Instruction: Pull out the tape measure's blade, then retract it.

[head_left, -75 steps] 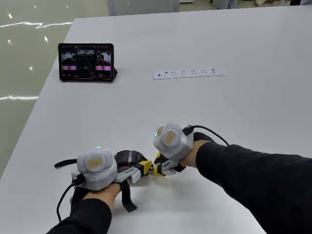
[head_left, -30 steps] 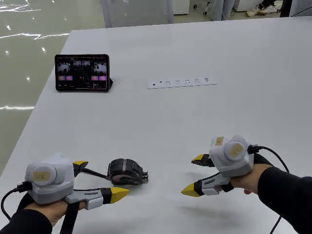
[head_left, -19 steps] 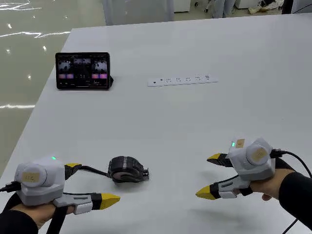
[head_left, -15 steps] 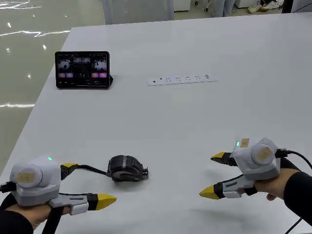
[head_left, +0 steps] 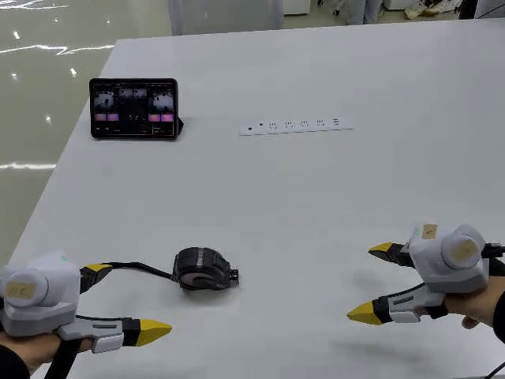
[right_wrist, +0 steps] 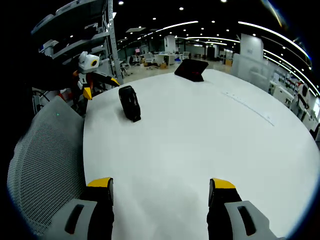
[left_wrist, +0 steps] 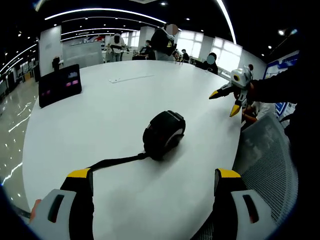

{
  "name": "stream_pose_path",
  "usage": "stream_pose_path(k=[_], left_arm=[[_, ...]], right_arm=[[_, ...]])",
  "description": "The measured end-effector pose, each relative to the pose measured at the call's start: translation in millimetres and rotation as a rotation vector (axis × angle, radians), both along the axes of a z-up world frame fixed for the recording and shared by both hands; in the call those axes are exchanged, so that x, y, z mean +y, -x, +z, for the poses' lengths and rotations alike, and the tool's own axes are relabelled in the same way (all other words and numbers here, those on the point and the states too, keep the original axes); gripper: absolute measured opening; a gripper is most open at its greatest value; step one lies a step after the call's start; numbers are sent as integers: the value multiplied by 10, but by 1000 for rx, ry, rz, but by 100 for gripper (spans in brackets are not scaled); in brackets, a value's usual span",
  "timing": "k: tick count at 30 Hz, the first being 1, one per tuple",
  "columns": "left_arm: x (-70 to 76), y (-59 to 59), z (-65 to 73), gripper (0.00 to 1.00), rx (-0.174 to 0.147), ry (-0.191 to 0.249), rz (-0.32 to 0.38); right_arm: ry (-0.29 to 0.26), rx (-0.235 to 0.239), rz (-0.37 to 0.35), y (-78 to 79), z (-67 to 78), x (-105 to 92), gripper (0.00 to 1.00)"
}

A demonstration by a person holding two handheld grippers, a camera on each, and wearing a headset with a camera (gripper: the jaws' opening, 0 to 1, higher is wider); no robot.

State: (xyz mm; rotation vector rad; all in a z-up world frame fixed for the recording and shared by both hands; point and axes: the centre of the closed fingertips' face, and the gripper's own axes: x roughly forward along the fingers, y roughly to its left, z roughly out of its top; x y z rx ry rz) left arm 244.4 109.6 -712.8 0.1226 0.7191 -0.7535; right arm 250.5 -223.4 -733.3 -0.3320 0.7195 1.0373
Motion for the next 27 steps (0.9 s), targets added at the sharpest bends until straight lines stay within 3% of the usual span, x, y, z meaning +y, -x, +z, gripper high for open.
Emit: stream_pose_path(k=[10, 20, 27], left_arm=[[56, 3, 62, 99, -20, -9, 1], [76, 11, 81, 99, -32, -27, -6], [81, 28, 97, 99, -21, -24, -9]], right_arm=[[-4, -10, -38, 72, 89, -233, 87], [16, -6, -66, 116, 68, -470, 99], [8, -4, -78, 154, 116, -550, 99]])
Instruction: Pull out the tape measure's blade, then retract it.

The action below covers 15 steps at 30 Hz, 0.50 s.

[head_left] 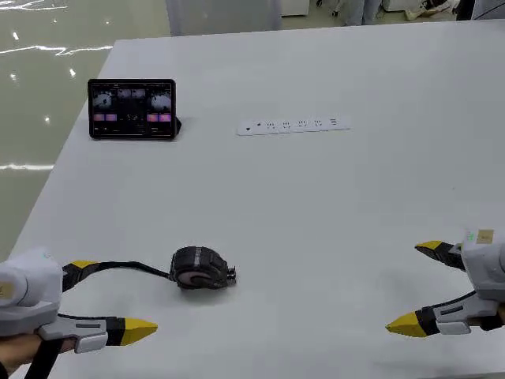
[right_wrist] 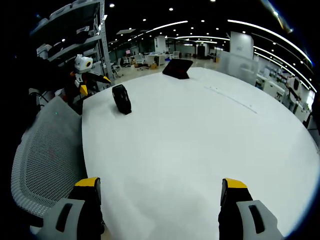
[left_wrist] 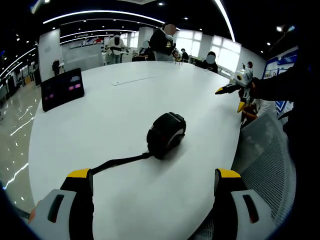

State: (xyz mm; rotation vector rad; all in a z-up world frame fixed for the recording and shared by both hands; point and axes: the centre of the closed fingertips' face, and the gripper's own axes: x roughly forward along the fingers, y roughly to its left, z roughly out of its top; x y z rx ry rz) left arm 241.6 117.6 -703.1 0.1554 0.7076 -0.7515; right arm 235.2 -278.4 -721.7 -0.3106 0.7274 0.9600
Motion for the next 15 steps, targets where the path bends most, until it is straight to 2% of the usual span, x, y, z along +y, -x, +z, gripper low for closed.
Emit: stream_pose_path(k=[7, 15], left_arm=[[-4, 38, -23, 99, 26, 4, -6], [-6, 46, -23, 99, 28, 2, -11]], right_arm=[[-14, -12, -26, -8, 39, -80, 99], [-18, -9, -43, 6, 57, -137, 99]])
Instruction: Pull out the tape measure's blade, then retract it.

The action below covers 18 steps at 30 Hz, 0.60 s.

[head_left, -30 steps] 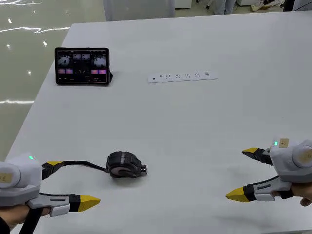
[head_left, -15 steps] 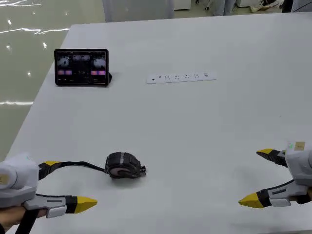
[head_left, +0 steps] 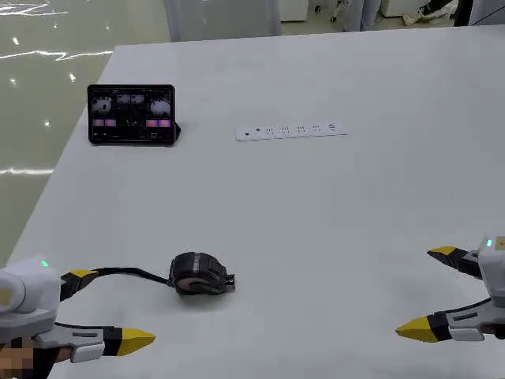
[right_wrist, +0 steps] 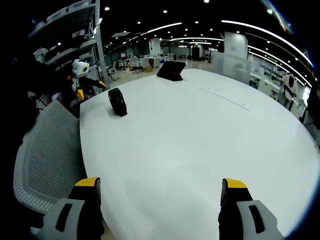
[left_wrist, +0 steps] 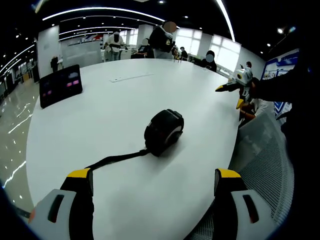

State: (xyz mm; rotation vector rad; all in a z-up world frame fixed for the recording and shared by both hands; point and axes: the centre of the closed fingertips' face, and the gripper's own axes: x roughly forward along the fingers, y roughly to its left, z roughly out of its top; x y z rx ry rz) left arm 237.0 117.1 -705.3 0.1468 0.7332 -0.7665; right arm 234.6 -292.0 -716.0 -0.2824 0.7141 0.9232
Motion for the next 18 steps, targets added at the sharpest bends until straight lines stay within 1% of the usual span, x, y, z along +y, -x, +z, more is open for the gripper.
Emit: stream_pose_path(k=[1, 2, 4, 5, 6, 7, 8, 9, 10, 12, 13, 18], left_arm=[[4, -3, 5, 99, -2, -1, -1], [1, 9, 4, 99, 9, 4, -1], [11, -3, 12, 99, 3, 0, -1], [3, 25, 5, 99, 31, 8, -5], [7, 6, 13, 99, 16, 5, -4], [32, -42, 26, 99, -18, -13, 2], [22, -14, 20, 99, 2, -4, -1], [32, -28, 25, 99, 6, 3, 3], [42, -40, 22, 99, 0, -1, 5], [39, -30, 23, 99, 3, -2, 3], [42, -38, 32, 99, -2, -2, 4], [50, -54, 50, 99, -1, 1, 5]], right_arm=[[-2, 2, -2, 0, -3, -5, 99], [3, 1, -2, -1, -8, -15, 99], [1, 5, -5, 5, -4, -26, 99], [0, 7, -6, 7, -5, -30, 99], [1, 9, -6, 13, -4, -37, 99], [-1, 7, -6, 11, 0, -40, 99], [-3, 10, -8, 12, 0, -43, 99], [-2, 15, -10, 19, -4, -46, 99], [0, 17, -11, 23, -6, -49, 99], [-1, 19, -14, 28, 0, -52, 99], [-2, 19, -13, 31, 3, -52, 99], [-2, 20, -12, 32, -7, -53, 99]])
